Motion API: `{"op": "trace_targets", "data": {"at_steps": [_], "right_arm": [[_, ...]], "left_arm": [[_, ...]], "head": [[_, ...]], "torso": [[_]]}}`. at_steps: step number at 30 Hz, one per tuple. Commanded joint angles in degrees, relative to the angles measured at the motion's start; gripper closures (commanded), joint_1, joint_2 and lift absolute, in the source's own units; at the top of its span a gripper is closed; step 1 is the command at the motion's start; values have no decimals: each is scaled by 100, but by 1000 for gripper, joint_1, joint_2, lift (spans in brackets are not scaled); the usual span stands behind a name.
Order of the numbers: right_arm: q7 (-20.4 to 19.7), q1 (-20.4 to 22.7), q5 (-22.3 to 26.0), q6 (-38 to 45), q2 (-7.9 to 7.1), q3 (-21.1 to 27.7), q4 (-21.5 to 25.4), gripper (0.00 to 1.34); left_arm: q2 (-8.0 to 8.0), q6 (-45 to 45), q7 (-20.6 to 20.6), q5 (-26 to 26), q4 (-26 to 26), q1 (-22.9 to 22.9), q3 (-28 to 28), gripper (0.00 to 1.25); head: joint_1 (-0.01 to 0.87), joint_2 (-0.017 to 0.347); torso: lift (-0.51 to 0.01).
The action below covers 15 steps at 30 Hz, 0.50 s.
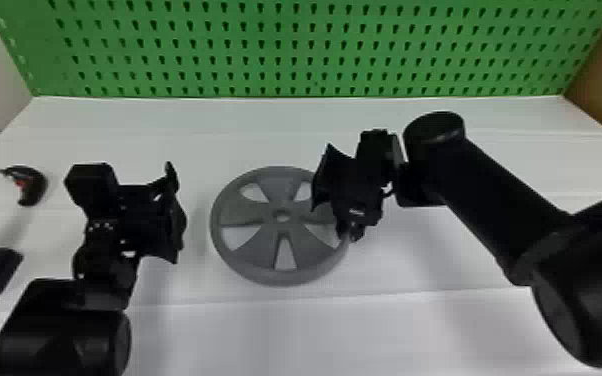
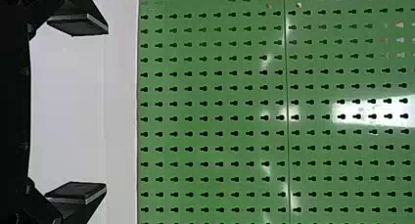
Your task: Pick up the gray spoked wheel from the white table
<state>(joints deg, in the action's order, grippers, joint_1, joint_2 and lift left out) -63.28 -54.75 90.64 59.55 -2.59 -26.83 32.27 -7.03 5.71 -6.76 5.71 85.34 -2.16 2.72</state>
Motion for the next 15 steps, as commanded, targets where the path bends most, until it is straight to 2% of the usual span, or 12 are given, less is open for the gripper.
{"op": "trace_targets", "data": {"at_steps": [1, 8, 15], "right_arm": [[-9, -1, -240, 268, -14, 363, 131, 1093], [-246, -36, -249, 576, -93, 618, 377, 1099], [-290, -53, -178, 681, -137, 697, 438, 1115]], "left_arm": [[0, 1, 0, 10, 0, 14, -17, 148], [0, 1, 0, 10, 0, 22, -9, 148], [-9, 1, 0, 18, 0, 14, -9, 148]], "head": [[765, 2], [765, 2], [765, 2]], "torso": [[-96], [-96], [-96]]}}
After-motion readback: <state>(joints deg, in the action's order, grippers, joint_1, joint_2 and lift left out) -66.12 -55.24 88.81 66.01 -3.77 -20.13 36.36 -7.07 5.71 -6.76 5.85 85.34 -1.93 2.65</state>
